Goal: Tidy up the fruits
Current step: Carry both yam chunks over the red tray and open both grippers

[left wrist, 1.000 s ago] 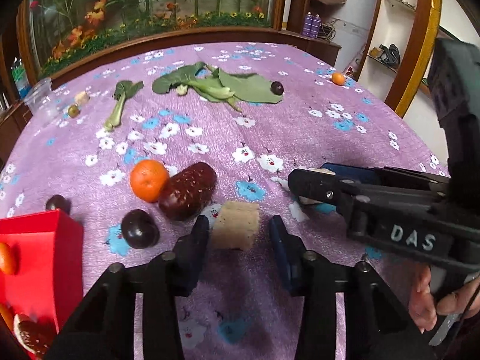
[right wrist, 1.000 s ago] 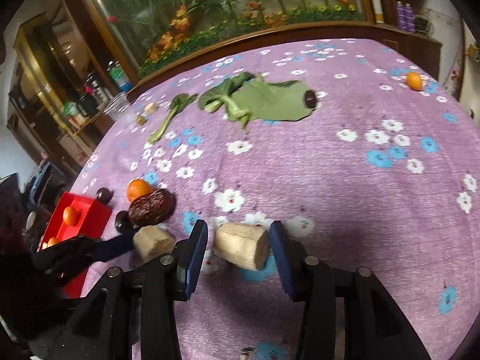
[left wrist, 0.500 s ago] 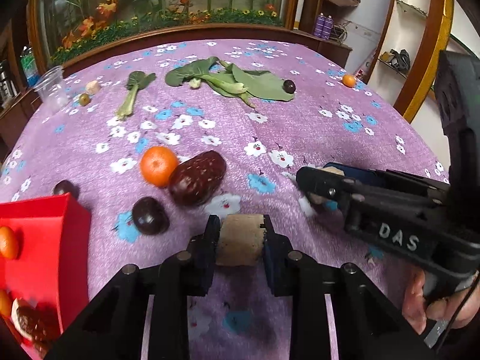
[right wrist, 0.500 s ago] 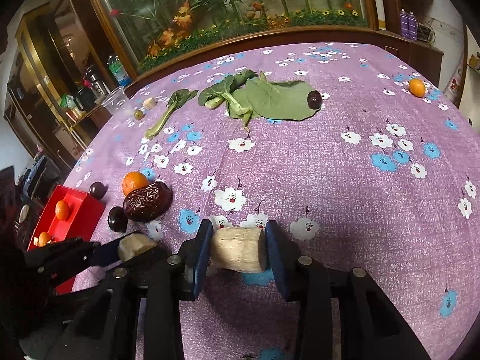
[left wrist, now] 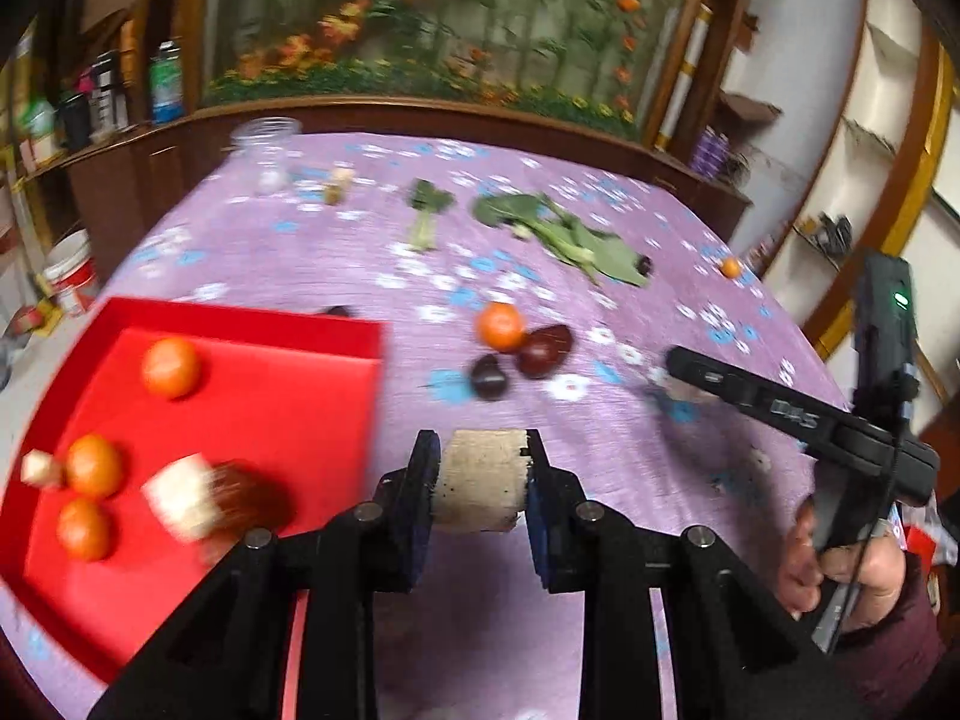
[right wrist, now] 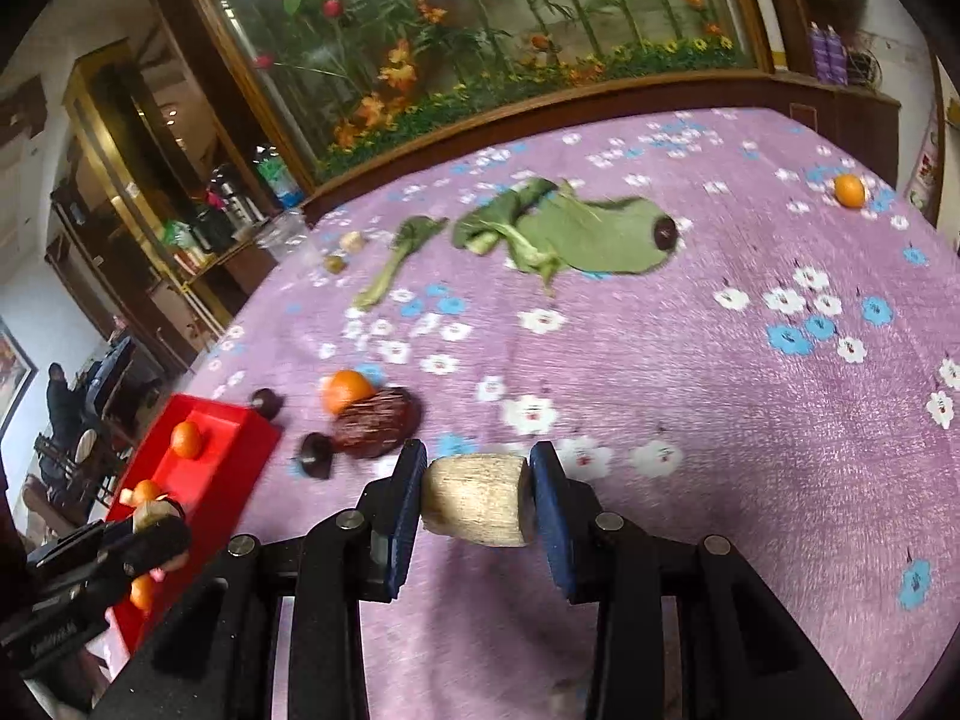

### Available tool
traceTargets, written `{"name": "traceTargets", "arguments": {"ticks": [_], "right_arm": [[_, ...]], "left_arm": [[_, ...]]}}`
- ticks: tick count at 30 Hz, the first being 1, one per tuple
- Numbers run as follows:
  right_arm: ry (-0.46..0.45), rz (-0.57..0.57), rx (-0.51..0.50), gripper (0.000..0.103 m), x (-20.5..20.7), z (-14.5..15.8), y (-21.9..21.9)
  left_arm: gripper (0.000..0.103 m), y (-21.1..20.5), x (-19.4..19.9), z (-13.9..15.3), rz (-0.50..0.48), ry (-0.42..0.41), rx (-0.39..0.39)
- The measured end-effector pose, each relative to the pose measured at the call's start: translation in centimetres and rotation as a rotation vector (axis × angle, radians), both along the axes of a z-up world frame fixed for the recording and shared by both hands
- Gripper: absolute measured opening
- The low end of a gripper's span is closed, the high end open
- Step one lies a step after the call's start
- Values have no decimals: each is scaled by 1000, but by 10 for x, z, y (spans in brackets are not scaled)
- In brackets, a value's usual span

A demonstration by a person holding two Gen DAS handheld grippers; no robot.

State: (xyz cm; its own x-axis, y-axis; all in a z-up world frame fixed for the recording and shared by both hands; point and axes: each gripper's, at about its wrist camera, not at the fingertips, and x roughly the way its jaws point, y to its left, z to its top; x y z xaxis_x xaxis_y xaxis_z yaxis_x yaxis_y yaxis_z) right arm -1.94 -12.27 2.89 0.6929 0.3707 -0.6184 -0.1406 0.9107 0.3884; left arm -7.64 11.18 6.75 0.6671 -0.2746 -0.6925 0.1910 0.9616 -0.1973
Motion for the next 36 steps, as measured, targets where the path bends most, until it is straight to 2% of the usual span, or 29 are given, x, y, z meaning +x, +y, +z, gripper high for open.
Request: {"name": "traceTargets", "arguments": {"ticks": [8, 15, 22, 26, 36], "right_arm": [[-37, 118, -11, 39, -27, 33, 56], [-24, 231, -33, 39, -37, 38, 117], [4, 371, -63, 40, -48, 25, 186], [2, 432, -118, 40, -57, 16, 216], [-12, 496, -221, 40, -65, -6, 253]], "left_arm": [[26, 85, -24, 3, 180, -21, -23], [26, 145, -39, -6, 320, -17, -19], [26, 166, -39, -18, 363, 4, -15], [26, 169, -37, -22, 378, 2, -1], [28, 172, -37, -26, 397, -1, -5]]}}
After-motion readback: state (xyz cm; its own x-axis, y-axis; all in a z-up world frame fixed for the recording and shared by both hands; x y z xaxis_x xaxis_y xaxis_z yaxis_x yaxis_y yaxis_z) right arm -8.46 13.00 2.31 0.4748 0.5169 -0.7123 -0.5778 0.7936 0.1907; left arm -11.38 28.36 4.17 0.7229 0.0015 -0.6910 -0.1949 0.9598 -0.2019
